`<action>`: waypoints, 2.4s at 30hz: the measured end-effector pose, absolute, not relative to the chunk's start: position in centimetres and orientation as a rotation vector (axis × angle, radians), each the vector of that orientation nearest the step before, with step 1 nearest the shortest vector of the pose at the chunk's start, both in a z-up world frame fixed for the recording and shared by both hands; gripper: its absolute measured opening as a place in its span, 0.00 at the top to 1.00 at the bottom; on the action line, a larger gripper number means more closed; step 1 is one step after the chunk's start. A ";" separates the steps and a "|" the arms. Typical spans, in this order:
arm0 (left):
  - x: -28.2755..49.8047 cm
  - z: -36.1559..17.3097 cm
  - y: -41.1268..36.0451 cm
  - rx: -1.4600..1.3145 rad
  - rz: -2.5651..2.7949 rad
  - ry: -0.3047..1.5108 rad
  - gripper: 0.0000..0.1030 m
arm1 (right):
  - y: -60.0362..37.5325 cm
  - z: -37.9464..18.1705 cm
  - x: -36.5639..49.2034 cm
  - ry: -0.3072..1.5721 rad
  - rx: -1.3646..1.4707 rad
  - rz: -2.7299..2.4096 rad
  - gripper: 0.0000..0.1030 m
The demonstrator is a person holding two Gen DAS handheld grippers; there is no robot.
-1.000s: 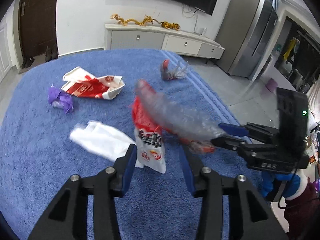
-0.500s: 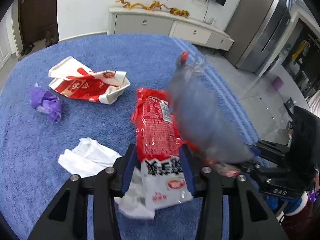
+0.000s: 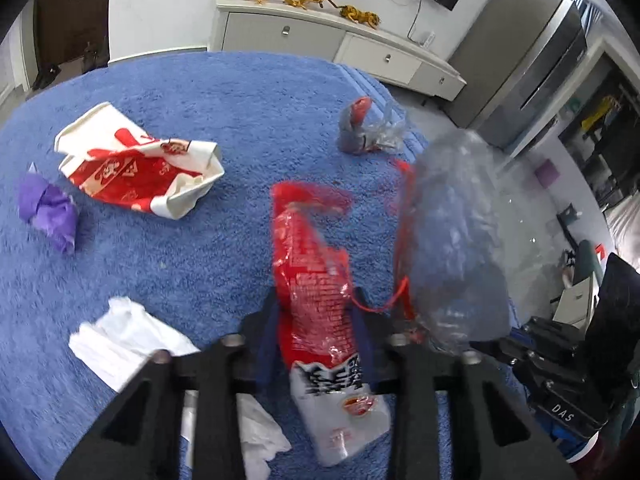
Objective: Collect trash
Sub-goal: 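Lift both held bags and carry them over to the trash bin, then open both grippers over the bin to drop both bags, then grasp the purple bag with the left gripper while the right grasps the white bag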
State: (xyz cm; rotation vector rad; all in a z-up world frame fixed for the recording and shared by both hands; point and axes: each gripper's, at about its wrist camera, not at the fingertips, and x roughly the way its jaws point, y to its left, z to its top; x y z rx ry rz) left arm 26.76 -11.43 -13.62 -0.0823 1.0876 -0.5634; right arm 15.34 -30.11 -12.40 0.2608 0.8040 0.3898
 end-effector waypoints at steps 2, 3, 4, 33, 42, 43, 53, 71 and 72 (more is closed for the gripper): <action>26.3 -13.4 -11.2 -0.105 -0.566 1.087 0.85 | -30.4 -12.0 14.6 0.792 0.260 0.383 0.96; 26.0 -13.2 -11.1 -0.110 -0.565 1.082 0.86 | -30.6 -11.7 14.2 0.784 0.261 0.379 0.96; 25.7 -12.9 -11.0 -0.113 -0.566 1.073 0.86 | -30.7 -11.5 13.8 0.775 0.262 0.377 0.97; 16.2 -9.9 -32.2 0.037 -0.959 1.124 0.86 | -47.0 -12.4 0.2 0.762 0.351 -0.118 0.98; 15.4 -15.6 -41.5 0.135 -0.971 1.283 0.69 | -50.7 -20.5 0.9 0.905 0.451 -0.218 0.98; 15.4 -16.1 -41.9 0.133 -0.973 1.301 0.60 | -51.0 -21.1 0.7 0.915 0.456 -0.227 0.96; 14.6 -14.5 -40.0 0.158 -0.978 1.214 0.52 | -51.6 -21.3 -0.4 0.913 0.449 -0.287 0.56; 20.6 -7.4 -14.6 0.015 -0.601 0.915 0.46 | -37.6 -10.2 7.1 0.766 0.252 0.057 0.56; 21.5 -7.5 -12.7 0.003 -0.561 0.910 0.45 | -36.3 -9.9 7.8 0.765 0.239 0.089 0.56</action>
